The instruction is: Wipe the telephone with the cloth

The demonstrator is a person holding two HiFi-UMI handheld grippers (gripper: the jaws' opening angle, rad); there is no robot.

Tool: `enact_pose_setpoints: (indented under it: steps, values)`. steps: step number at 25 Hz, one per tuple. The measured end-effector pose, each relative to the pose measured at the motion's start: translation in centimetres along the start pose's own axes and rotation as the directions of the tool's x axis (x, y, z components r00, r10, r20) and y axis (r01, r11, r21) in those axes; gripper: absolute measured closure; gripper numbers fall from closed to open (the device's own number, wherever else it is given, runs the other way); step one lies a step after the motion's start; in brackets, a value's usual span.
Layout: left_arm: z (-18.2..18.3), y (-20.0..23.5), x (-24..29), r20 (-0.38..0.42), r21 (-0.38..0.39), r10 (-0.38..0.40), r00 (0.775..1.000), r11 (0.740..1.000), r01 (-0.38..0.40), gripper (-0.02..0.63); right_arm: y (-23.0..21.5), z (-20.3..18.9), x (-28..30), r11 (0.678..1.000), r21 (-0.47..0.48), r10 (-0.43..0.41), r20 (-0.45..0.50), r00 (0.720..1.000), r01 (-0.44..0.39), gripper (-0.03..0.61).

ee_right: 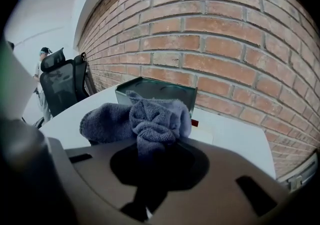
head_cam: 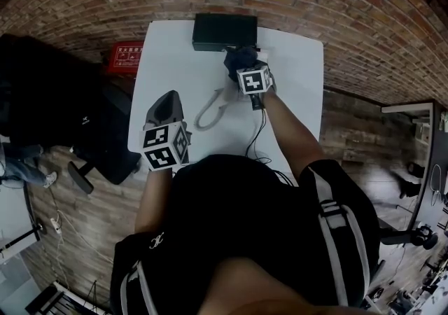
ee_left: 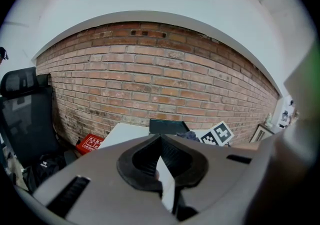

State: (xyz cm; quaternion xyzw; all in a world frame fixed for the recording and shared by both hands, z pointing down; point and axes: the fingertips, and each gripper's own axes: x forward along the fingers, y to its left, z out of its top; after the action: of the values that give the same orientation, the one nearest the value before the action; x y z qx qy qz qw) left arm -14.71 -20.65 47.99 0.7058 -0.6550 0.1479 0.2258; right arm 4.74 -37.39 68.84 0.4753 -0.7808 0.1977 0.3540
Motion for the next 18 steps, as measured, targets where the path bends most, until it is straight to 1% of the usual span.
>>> enact_pose_setpoints:
  steps: [5, 7, 9, 12, 15, 18]
  values:
    - [-0.1, -0.5, 0.0, 0.002, 0.008, 0.002, 1.0, 1.0, -0.002, 0.617, -1.4, 1.9, 0.9, 0.998, -0.027, -0.048, -0.003, 0.999, 0.048, 0.543]
    - [-0.2, -0.7, -0.1, 0.002, 0.011, 0.002, 1.0, 1.0, -0.002, 0.617, -1.9, 2.6, 1.2, 0.998, -0.031, -0.055, -0.012, 0.998, 0.055, 0.541]
    - [-0.3, -0.8, -0.2, 0.0, 0.009, 0.003, 1.0, 1.0, -0.003, 0.617, -2.0, 2.9, 1.4, 0.998, -0.048, -0.047, -0.024, 0.999, 0.046, 0.541]
    - [-0.6, -0.6, -0.3, -0.005, 0.007, 0.009, 1.0, 1.0, -0.009, 0.617, -1.7, 2.8, 1.5, 0.997, -0.08, -0.014, -0.049, 0.999, 0.01, 0.543]
    - [-0.4, -0.8, -0.2, -0.002, 0.01, 0.008, 1.0, 1.0, -0.008, 0.617, -1.7, 2.7, 1.5, 0.998, -0.059, 0.005, -0.053, 0.999, -0.008, 0.541]
    - [0.0, -1.2, -0.4, 0.007, 0.02, 0.0, 1.0, 1.0, 0.0, 0.617, -1.9, 2.5, 1.3, 0.998, -0.062, -0.006, -0.045, 0.999, 0.004, 0.54]
